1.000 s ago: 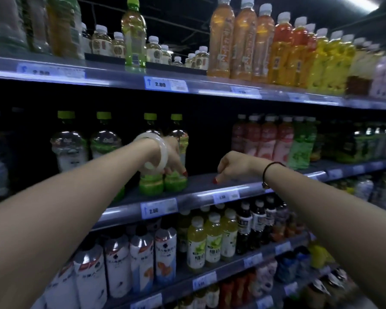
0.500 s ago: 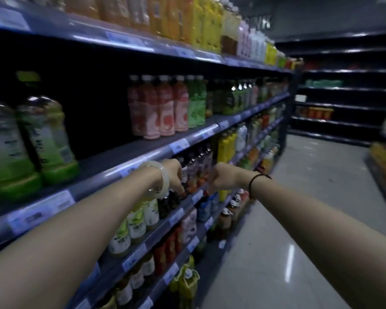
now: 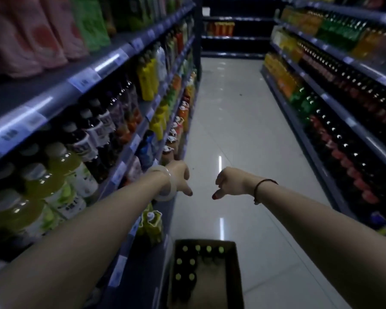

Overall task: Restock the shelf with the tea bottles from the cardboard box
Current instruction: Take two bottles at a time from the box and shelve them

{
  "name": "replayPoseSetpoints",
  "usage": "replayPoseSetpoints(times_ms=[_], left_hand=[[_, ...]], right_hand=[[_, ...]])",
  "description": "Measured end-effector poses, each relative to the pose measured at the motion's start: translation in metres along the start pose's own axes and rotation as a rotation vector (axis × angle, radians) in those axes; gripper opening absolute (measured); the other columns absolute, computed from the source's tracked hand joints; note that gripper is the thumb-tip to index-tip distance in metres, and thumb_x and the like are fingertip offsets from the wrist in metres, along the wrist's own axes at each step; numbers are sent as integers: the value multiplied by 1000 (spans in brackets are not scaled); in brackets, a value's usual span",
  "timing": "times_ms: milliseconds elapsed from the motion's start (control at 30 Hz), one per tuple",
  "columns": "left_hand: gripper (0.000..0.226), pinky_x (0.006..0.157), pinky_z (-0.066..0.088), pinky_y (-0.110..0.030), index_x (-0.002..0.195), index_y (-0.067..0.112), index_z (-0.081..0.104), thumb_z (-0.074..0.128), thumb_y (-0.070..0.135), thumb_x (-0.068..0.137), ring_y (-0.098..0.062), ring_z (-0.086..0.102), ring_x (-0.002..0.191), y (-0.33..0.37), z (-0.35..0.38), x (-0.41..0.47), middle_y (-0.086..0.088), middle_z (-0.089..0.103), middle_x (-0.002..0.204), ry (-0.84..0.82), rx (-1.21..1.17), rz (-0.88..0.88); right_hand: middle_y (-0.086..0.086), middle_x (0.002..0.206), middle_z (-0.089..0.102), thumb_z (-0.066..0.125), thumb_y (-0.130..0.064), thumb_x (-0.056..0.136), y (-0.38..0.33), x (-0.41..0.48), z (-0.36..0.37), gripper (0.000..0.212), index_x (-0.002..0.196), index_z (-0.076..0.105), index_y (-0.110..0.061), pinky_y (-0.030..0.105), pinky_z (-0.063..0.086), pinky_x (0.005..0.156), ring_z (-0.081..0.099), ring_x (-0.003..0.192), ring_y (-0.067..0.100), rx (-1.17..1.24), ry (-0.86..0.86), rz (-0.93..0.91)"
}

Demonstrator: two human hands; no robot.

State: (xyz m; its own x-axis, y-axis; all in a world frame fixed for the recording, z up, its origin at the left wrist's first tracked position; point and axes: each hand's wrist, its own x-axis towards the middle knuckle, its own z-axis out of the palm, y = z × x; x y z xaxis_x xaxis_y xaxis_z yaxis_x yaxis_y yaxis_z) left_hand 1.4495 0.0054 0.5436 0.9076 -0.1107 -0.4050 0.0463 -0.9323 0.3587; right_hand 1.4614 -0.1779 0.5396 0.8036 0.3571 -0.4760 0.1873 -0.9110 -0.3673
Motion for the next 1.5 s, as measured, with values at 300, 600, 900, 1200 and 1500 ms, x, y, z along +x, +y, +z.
replayPoseSetpoints(times_ms=[300,600,900,1200,1500], left_hand=[[60,93,53,-38,120,7,58,81,30,70,-26,61,104,7,122,74,-8,62,114,-118,-55,12],[61,92,53,-37,124,8,56,79,28,72,-27,60,107,-19,265,133,-9,60,121,-146,-58,38],[56,91,53,-36,122,8,57,76,28,74,-27,61,106,-73,401,207,-9,60,120,-187,1,70],[40,80,51,-31,105,7,65,77,25,72,-30,63,98,-132,511,284,-12,66,108,-136,23,60],[42,76,48,-29,108,7,64,78,24,72,-28,63,100,-167,592,350,-12,66,109,-100,-16,50]], right_hand=[[10,123,61,76,-30,76,86,39,72,58,124,57,-4,29,46,82,59,107,25,118,-45,133],[-6,68,41,74,-25,78,171,92,188,25,73,54,-11,20,29,53,44,66,16,75,-82,108],[15,86,66,72,-25,76,240,171,326,30,88,66,2,33,44,63,58,80,28,107,-105,179],[9,104,62,75,-24,75,290,258,440,45,113,58,-7,28,44,73,59,96,27,133,-36,178],[8,110,65,73,-20,78,336,324,508,35,109,61,-7,21,37,72,59,104,27,157,52,160]])
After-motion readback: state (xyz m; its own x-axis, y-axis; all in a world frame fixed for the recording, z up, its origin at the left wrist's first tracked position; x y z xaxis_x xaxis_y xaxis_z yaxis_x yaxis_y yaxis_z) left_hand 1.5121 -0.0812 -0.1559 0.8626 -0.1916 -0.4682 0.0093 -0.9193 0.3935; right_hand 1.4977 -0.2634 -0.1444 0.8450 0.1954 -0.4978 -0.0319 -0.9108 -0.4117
